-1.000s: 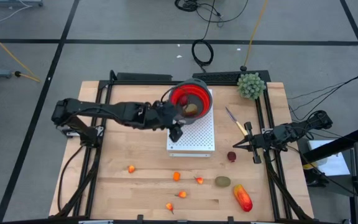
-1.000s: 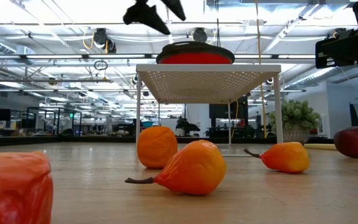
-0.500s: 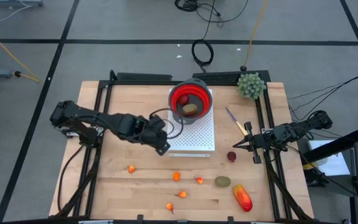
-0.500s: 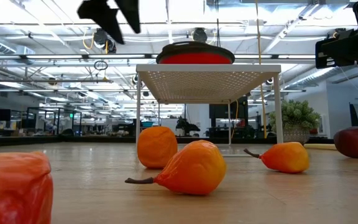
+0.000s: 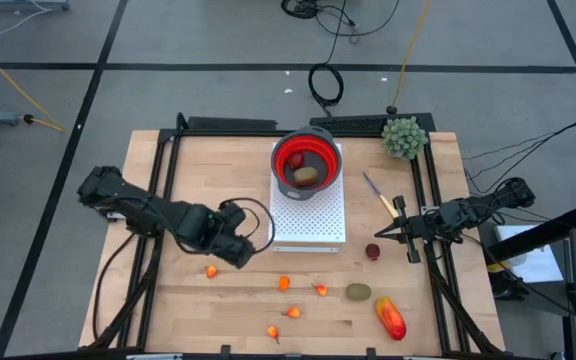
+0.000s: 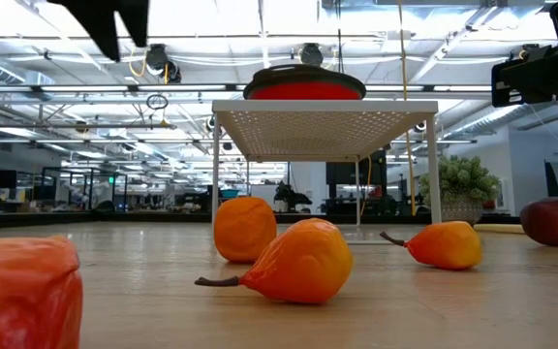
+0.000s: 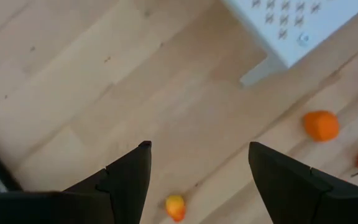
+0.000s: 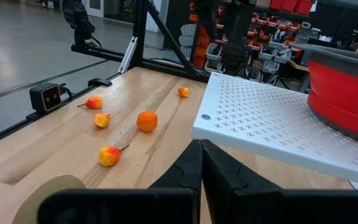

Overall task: Pick & Place Fruit
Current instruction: Put the orange pear into the red strainer bowl

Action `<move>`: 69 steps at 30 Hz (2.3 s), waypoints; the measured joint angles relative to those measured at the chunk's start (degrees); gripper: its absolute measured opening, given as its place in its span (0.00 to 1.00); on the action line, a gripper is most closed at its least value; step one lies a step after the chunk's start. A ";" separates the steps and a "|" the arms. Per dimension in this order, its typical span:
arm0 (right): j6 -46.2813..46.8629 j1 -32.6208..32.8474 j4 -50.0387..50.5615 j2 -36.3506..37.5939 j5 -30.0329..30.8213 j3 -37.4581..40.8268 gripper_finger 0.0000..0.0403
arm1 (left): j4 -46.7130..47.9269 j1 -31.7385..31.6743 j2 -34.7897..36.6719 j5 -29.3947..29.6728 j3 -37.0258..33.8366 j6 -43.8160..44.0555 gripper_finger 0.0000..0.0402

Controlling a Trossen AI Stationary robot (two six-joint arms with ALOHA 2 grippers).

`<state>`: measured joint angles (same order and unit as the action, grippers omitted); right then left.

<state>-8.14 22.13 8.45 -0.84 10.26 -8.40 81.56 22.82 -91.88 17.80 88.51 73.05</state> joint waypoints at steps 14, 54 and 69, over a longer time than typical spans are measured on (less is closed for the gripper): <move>0.00 0.00 0.00 0.00 0.00 0.00 0.00 | 2.56 6.58 -0.02 -2.37 -0.02 10.21 0.67; -0.02 -0.02 0.00 0.00 0.11 0.00 0.00 | -10.95 8.84 -0.04 -14.75 -26.90 23.26 0.67; -0.03 0.00 0.00 0.01 0.15 0.00 0.00 | -25.73 8.71 -0.13 -18.00 -37.21 23.25 0.67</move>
<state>-8.17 22.13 8.45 -0.83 10.41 -8.40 55.83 31.54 -92.01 -0.21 51.30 96.30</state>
